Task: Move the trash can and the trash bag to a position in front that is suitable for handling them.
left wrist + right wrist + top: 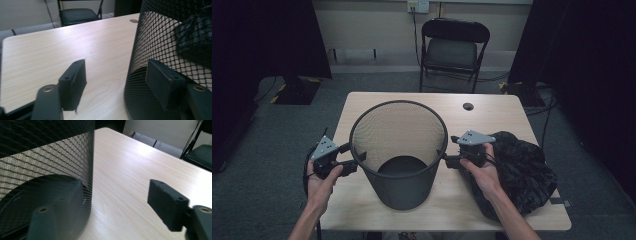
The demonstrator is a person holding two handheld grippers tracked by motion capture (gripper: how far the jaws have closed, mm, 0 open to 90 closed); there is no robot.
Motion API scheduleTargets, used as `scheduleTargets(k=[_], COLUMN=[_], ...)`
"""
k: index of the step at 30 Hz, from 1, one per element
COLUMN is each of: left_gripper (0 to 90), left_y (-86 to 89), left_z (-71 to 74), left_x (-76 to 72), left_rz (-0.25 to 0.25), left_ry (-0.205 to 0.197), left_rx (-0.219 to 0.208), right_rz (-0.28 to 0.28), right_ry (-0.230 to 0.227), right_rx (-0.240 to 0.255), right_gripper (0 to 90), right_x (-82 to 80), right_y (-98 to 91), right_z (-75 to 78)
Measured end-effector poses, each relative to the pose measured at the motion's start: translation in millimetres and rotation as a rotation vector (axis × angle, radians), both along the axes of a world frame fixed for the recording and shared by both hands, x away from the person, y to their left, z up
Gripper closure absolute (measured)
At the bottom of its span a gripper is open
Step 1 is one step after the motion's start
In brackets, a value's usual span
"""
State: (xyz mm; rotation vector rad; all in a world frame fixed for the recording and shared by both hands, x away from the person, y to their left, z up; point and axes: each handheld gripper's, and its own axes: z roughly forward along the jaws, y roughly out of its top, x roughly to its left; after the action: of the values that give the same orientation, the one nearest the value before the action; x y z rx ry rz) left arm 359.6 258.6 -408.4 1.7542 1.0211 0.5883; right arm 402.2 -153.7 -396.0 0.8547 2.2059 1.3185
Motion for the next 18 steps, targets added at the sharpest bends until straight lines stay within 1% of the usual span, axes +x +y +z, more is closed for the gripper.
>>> scheduleTargets(k=[1, 3, 4, 5, 6, 7, 9, 11, 13, 14, 15, 16, 18], left_gripper=[26.2, 23.3, 22.7, 21.7, 21.1, 21.1, 21.4, 21.7, 21.7, 21.7, 21.7, 21.6, 21.4], left_y=[-0.3, 0.0, -0.4, -1.0, -1.9, -2.4, -4.1, -6.7, -9.2, -10.6, -10.6, -13.9, -17.4], left_z=[-1.3, -6.1, -8.6, -11.4, -14.4, -17.7, -25.5, -35.4, -47.2, -55.1, -55.1, -65.3, -72.8], left_x=[-0.7, -1.6, -1.8, -2.3, -2.6, -2.6, -1.7, -0.3, 1.7, 2.9, 2.9, 2.3, 1.2], left_rz=[0.013, 0.025, 0.027, 0.027, 0.034, 0.038, 0.053, 0.071, 0.086, 0.094, 0.094, 0.133, 0.130], left_ry=[0.013, 0.058, 0.065, 0.068, 0.073, 0.082, 0.109, 0.143, 0.171, 0.197, 0.197, 0.227, 0.286], left_rx=[0.001, -0.032, -0.017, 0.015, 0.040, 0.050, 0.052, 0.056, 0.073, 0.078, 0.078, 0.119, 0.152], right_rz=[-0.014, -0.032, -0.036, -0.038, -0.044, -0.049, -0.049, -0.063, -0.056, -0.054, -0.052, -0.060, -0.083], right_ry=[0.003, -0.008, 0.005, 0.012, 0.011, 0.013, 0.021, 0.035, 0.061, 0.065, 0.068, 0.069, 0.069], right_rx=[-0.001, -0.010, 0.007, 0.020, 0.021, 0.025, 0.039, 0.049, 0.046, 0.045, 0.048, 0.057, 0.074], right_gripper=[23.4, 21.2, 18.6, 16.7, 16.0, 15.5, 14.6, 14.4, 13.1, 12.9, 12.9, 12.8, 12.6], right_x=[1.3, 2.6, 2.9, 2.8, 2.1, 1.0, -2.8, -8.2, -13.1, -15.6, -18.9, -21.6, -26.0], right_y=[-0.7, -3.5, -5.9, -8.4, -10.9, -13.7, -19.6, -25.9, -32.6, -36.4, -41.9, -46.8, -56.1], right_z=[-0.7, 0.2, 1.6, 3.4, 5.3, 7.2, 11.2, 14.8, 17.7, 18.8, 19.7, 20.1, 20.2])
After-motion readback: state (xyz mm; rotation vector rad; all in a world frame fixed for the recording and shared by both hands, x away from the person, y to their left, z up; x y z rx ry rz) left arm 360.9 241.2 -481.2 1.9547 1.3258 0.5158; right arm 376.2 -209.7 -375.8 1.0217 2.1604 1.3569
